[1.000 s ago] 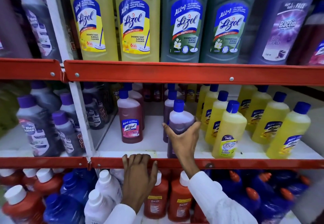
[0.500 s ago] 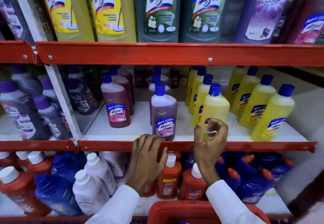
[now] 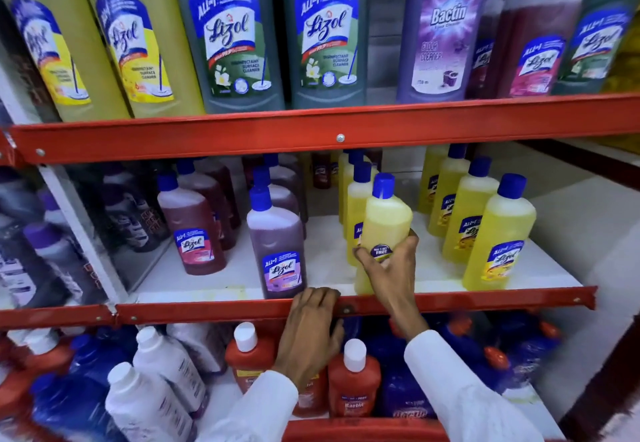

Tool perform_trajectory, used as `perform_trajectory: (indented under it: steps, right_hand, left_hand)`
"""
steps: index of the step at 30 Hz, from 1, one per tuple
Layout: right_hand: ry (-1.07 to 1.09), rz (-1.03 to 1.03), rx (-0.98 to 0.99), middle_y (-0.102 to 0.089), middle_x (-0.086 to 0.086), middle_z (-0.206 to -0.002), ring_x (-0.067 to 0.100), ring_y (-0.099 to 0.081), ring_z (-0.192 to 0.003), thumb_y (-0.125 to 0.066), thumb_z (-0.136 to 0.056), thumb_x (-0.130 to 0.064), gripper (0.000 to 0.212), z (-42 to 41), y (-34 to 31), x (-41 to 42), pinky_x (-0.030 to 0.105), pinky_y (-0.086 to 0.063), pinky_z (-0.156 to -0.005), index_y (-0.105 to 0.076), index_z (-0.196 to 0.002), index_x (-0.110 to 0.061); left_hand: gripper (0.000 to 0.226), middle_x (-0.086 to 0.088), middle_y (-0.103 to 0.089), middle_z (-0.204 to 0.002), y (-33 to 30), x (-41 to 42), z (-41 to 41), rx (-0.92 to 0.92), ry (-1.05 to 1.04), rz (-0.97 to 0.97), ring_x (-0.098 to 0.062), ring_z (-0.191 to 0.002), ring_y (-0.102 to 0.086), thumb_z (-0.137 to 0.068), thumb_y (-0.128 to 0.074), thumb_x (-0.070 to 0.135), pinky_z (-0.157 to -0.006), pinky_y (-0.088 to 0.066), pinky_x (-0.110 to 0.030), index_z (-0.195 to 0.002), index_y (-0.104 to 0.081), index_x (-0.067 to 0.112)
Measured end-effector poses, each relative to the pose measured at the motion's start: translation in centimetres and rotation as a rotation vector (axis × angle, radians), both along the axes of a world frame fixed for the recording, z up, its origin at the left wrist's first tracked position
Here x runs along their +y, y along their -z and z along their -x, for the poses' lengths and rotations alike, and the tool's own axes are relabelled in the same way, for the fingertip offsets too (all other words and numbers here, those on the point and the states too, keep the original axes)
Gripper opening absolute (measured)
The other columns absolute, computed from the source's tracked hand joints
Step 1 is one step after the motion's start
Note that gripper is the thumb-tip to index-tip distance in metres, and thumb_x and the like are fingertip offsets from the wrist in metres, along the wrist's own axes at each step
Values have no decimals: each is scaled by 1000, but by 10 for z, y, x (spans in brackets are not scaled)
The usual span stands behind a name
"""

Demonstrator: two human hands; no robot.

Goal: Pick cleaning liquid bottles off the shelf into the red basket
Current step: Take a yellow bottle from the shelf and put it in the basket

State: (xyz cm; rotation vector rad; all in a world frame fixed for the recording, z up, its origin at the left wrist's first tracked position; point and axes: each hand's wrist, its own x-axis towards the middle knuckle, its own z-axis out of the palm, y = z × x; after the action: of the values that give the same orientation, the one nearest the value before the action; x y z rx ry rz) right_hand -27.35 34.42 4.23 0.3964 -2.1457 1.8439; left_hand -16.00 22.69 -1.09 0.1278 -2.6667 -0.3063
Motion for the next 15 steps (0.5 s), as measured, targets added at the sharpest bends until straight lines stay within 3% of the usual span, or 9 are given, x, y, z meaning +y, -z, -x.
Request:
perform_trajectory:
  steps: [4, 6, 8, 10, 13, 15]
  right_hand:
    - [-184, 399, -24, -67, -1, -91, 1, -66, -74, -76, -55, -33, 68, -7, -29, 25, 18, -51, -62, -55, -117, -15]
    - [-506, 661, -96, -68, 0, -83, 11, -65, -70, -71, -51, -31, 58, -6, -38, 37, 27, -52, -63, -66, -107, -15]
    - [-966, 866, -259, -62, 9, -93, 27, -59, -74, -72, -55, -31, 72, -8, -47, 46, 39, -48, -70, -56, -121, -6]
    - [-1282, 949, -336, -53, 13, -99, 30, -52, -76, -68, -60, -35, 82, -14, -55, 52, 43, -38, -72, -43, -131, -3]
    - [-1431, 988, -354, -49, 14, -100, 30, -52, -76, -66, -60, -35, 84, -20, -58, 56, 43, -33, -72, -39, -133, -2]
    - [-1360, 962, -345, -51, 15, -101, 32, -52, -77, -69, -59, -33, 83, -24, -57, 59, 44, -33, -74, -43, -132, -2]
  left_hand:
    - [35, 0, -64, -109, 5, 3, 5, 23, -25, -30, -23, -104, -52, -79, -58, 33, -98, -39, -35, -112, -55, 22]
    - [35, 0, -65, -106, 7, 3, 6, 28, -35, -53, -23, -102, -54, -78, -60, 32, -97, -38, -34, -112, -56, 23]
    - [37, -1, -66, -104, 10, 2, 7, 30, -40, -58, -25, -99, -56, -76, -63, 30, -95, -36, -33, -112, -57, 22]
    - [41, -1, -67, -104, 13, 0, 9, 32, -38, -73, -25, -98, -57, -74, -66, 29, -94, -36, -32, -114, -59, 21]
    - [40, 2, -66, -105, 13, -1, 10, 25, -32, -87, -24, -99, -55, -74, -64, 30, -93, -38, -33, -114, -58, 23]
    - [40, 3, -66, -104, 13, -2, 10, 38, -25, -93, -23, -98, -55, -73, -64, 29, -92, -39, -33, -112, -58, 24]
